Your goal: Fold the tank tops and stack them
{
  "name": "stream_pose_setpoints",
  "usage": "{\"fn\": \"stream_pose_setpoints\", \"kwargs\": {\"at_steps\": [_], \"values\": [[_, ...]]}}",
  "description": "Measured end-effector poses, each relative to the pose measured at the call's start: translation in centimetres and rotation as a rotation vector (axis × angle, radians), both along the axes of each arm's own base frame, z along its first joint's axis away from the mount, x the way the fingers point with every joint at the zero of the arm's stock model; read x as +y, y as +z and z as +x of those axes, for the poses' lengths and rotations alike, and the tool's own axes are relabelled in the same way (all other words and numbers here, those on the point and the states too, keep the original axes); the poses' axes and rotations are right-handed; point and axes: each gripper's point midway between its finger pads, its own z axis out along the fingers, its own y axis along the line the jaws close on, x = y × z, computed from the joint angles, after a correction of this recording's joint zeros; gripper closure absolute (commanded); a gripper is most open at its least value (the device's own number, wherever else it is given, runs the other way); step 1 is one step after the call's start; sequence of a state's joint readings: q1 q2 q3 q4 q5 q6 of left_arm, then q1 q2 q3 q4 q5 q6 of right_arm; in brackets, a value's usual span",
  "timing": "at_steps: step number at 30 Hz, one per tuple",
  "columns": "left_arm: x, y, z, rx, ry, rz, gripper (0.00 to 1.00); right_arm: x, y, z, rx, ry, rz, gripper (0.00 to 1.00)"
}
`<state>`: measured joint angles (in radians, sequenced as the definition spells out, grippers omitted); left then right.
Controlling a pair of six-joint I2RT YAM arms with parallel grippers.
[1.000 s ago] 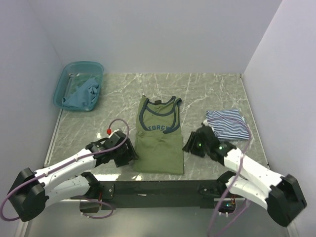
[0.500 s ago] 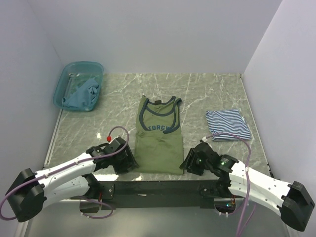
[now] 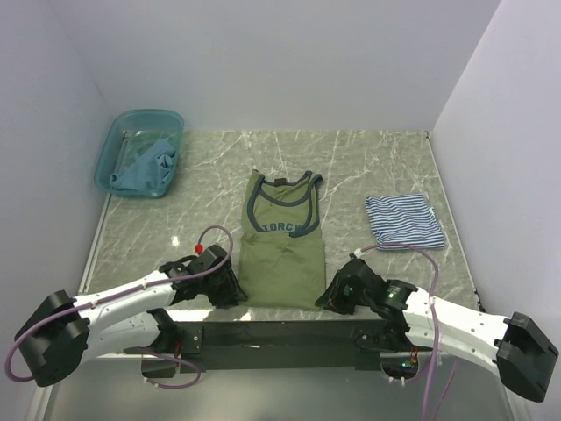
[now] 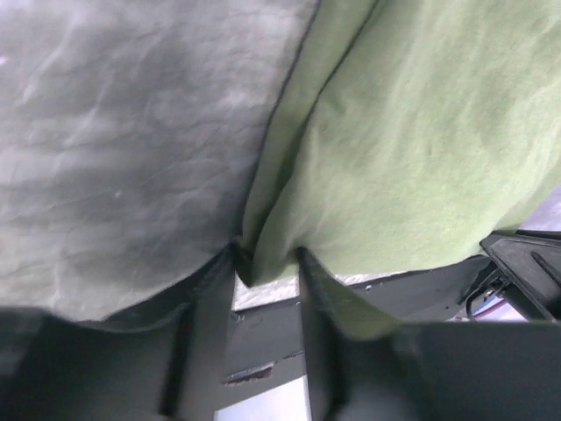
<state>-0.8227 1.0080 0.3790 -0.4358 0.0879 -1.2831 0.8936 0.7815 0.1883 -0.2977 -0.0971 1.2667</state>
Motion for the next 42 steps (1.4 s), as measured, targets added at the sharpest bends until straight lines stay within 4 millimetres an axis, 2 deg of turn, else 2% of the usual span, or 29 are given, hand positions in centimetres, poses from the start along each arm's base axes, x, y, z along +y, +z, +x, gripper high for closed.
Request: {"fn": "stream_pose_setpoints", "kwargs": {"at_steps": [2,3,6,10,13,15,19,21,24,29,33,35,38,42], "values": [[-0.2,-0.1,0.2,-0.006,-0.009,-0.004,0.7,-0.1,-0.1,0.0,0.0,-0.001,-0.005,0.84],[-0.3,-0.2,0.3,-0.01,-0.013,-0.004,0.8,-0.1,-0.1,0.0,-0.002,0.0,-0.008,0.91],[-0.3,-0.4,0.4,-0.024,-0.032,0.006,0.99,-0.3,-0.1,0.1,-0.01,0.006,-0.027,0.99],[-0.3,0.1,0.4,-0.047,-0.06,0.007,1.0,-0.4,1.0,0.3,-0.033,0.04,-0.068,1.0],[-0.4,1.5,0.3,-0.073,-0.075,-0.014,1.0,-0.1,2.1,0.2,-0.054,0.085,-0.078,1.0],[-0.6,2.7,-0.2,-0.092,-0.095,-0.036,1.0,0.1,2.5,-0.7,-0.062,0.134,-0.091,1.0],[-0.7,4.5,-2.4,-0.097,-0.162,-0.057,0.99,0.6,3.2,-4.1,-0.052,0.273,-0.122,1.0],[-0.7,5.3,-3.6,-0.088,-0.194,-0.058,1.0,0.9,4.2,-5.6,-0.054,0.331,-0.135,1.0],[-0.8,6.9,-4.8,-0.084,-0.226,-0.064,0.99,1.4,6.3,-6.1,-0.075,0.359,-0.142,1.0],[-0.9,9.7,-4.1,-0.123,-0.211,-0.053,1.0,2.4,10.1,-4.0,-0.144,0.309,-0.144,1.0],[-1.7,12.2,-1.8,-0.197,-0.184,-0.024,1.0,2.5,12.6,-0.1,-0.207,0.223,-0.153,1.0],[-2.1,13.4,0.4,-0.235,-0.161,-0.009,1.0,2.0,13.3,2.1,-0.235,0.18,-0.168,1.0],[-2.1,14.6,4.7,-0.287,-0.097,0.006,1.0,1.0,14.0,5.2,-0.259,0.132,-0.198,1.0],[-1.3,15.9,11.3,-0.348,-0.009,0.025,1.0,0.5,15.3,11.0,-0.288,0.08,-0.217,1.0]]}}
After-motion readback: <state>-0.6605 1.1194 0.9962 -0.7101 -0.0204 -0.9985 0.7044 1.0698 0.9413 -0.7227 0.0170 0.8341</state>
